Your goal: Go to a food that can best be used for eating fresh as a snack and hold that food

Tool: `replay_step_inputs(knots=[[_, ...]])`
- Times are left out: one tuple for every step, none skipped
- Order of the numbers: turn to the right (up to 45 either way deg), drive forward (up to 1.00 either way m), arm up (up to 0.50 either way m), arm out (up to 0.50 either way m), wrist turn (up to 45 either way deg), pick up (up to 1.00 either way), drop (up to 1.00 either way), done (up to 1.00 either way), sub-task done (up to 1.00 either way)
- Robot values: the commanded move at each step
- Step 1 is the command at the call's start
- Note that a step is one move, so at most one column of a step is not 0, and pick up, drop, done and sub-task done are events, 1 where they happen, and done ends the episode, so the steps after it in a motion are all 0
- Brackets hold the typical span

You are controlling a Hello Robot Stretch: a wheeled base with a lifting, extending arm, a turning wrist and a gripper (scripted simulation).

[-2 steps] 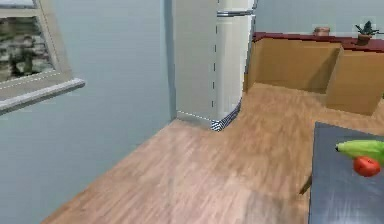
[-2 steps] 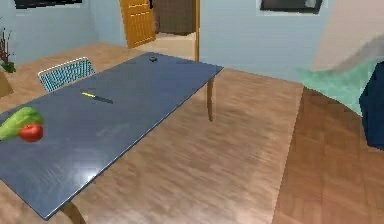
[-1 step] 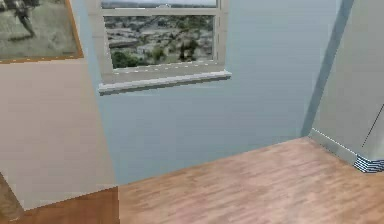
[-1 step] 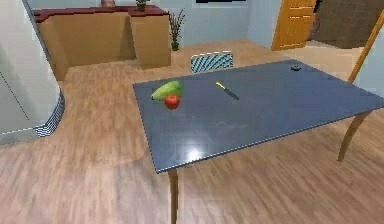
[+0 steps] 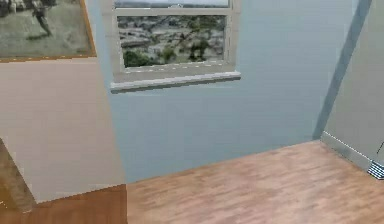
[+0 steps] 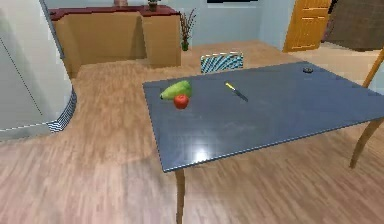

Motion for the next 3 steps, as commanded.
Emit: replay_step_inputs(knots=[[45.0,0.0,0.0,0.0,0.0,0.0,0.0,0.0,0.0],[45.0,0.0,0.0,0.0,0.0,0.0,0.0,0.0,0.0],[36.0,0.0,0.0,0.0,0.0,0.0,0.0,0.0,0.0]])
